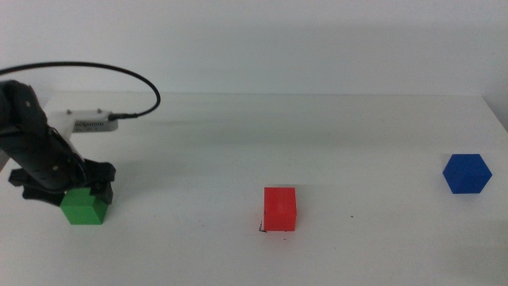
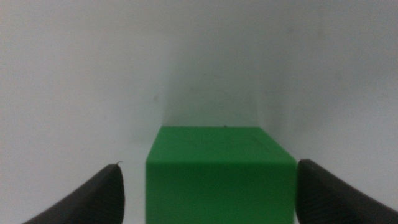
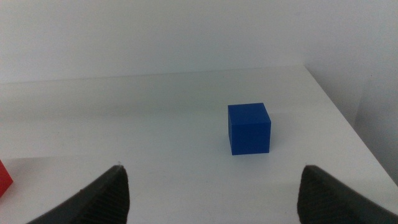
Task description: Stack red cubes first, then green, then blue cubes in a specific spot.
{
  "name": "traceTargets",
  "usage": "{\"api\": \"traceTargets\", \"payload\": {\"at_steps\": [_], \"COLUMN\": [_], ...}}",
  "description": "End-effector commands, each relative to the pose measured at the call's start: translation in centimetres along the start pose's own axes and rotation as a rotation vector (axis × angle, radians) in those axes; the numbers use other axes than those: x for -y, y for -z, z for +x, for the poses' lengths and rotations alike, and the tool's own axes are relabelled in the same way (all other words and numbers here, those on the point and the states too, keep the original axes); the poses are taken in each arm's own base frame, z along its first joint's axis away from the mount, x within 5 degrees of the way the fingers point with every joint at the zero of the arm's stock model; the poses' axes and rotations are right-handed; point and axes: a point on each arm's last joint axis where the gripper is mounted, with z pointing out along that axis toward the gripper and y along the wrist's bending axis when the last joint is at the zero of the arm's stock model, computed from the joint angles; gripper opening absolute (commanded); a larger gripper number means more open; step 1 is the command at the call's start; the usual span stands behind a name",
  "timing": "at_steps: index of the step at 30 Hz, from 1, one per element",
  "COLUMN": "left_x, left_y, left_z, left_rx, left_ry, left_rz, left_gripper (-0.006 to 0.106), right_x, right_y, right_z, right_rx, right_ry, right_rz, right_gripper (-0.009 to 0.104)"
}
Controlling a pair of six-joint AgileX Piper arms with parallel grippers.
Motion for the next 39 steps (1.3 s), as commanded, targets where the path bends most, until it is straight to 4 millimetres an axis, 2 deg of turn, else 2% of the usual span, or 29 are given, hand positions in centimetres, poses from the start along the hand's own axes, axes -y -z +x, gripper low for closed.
{"api": "traceTargets", "payload": {"at_steps": [1,4,7,9,11,13,17,20,23,26,32,39], "left_x": [0.0,0.0,1.4,3.1,6.0,9.6,18.6,23.8,27.2,28.6,29.5,29.8], "left_y": [-0.9,-1.4,-0.4,0.9,2.9,4.9,8.0,8.5,7.7,6.0,3.5,2.8], "left_z": [-0.1,0.1,0.1,0.1,0.0,0.0,0.7,1.7,2.4,2.7,2.5,2.6], "left_rx": [-0.009,-0.03,-0.023,-0.011,0.005,0.014,0.027,0.05,0.07,0.043,0.043,0.037], "left_ry": [0.01,0.03,0.059,0.065,0.071,0.075,0.041,-0.028,-0.074,-0.056,-0.024,-0.016], "left_rz": [0.008,0.014,0.026,0.027,0.017,0.008,0.037,0.07,0.095,0.1,0.099,0.102], "left_gripper": [0.09,0.077,0.051,0.033,0.02,0.013,0.009,0.01,0.01,0.01,0.012,0.019], "right_x": [0.1,0.1,0.1,0.1,0.1,0.1,0.1,0.1,0.1,0.1,0.1,0.1], "right_y": [0.0,0.0,0.0,0.0,0.0,0.0,0.0,0.0,0.0,0.0,0.0,0.0], "right_z": [0.0,0.0,0.0,0.0,0.0,0.0,0.0,0.0,0.0,0.0,0.0,0.0], "right_rx": [0.011,0.011,0.011,0.011,0.011,0.011,0.011,0.011,0.011,0.011,0.011,0.011], "right_ry": [0.008,0.008,0.008,0.008,0.008,0.008,0.008,0.008,0.008,0.008,0.008,0.008], "right_rz": [0.008,0.008,0.008,0.008,0.008,0.008,0.008,0.008,0.008,0.008,0.008,0.008], "right_gripper": [0.082,0.082,0.082,0.082,0.082,0.082,0.082,0.082,0.082,0.082,0.082,0.082]}}
